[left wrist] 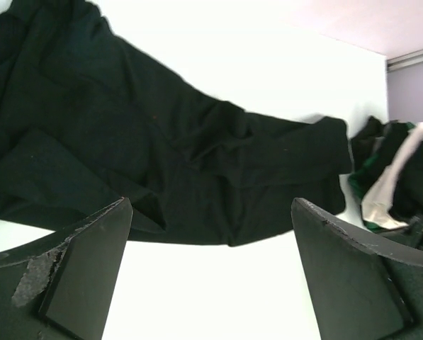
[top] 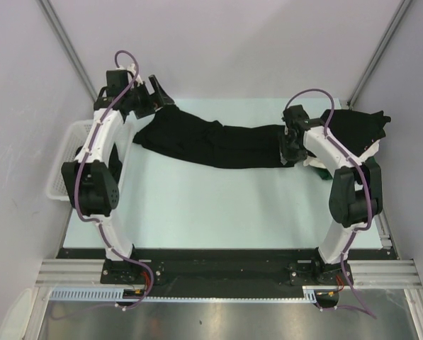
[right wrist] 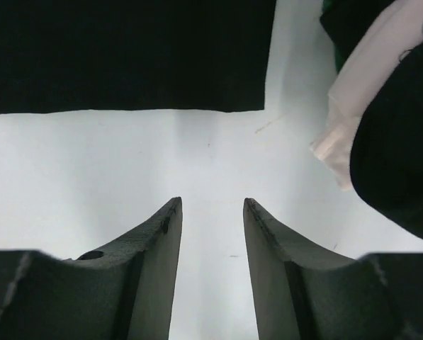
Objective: Fold and stack the t-shirts
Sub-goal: Rotate the tshirt 90 degrees
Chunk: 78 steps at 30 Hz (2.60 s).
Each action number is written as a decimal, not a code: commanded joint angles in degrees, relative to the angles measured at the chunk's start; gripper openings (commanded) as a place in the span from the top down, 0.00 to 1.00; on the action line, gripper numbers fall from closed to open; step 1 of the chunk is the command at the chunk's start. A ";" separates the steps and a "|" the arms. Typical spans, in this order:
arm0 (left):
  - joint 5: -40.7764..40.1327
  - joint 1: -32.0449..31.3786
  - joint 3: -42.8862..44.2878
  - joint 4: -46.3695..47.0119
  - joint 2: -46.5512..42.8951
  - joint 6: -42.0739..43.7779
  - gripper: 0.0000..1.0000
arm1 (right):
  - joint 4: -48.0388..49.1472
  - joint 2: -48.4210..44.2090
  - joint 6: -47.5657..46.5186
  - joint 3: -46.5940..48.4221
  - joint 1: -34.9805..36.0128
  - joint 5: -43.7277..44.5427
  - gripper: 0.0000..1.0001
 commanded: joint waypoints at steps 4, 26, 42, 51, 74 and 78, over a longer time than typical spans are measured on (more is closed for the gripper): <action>2.40 -0.52 -3.41 2.11 -6.09 1.40 0.00 | 7.91 -0.50 -3.08 -3.61 -0.14 5.76 0.55; 2.23 -0.52 -6.93 0.97 -11.98 3.33 0.00 | 14.06 7.50 -4.66 -3.26 -5.24 4.01 0.54; 2.40 -0.52 -6.40 0.88 -11.36 3.77 0.01 | 14.32 11.45 -4.13 -2.03 -5.68 0.49 0.54; 2.67 -0.52 -5.52 1.06 -10.48 3.68 0.00 | 14.06 12.07 -4.05 -0.27 -5.59 -0.92 0.58; 3.02 -0.52 -4.91 0.97 -9.43 3.86 0.00 | 12.30 17.79 -4.66 4.48 -6.64 -0.83 0.64; 3.46 -0.52 -4.82 1.23 -9.25 3.59 0.00 | 11.34 17.70 -4.66 4.39 -6.82 -0.74 0.78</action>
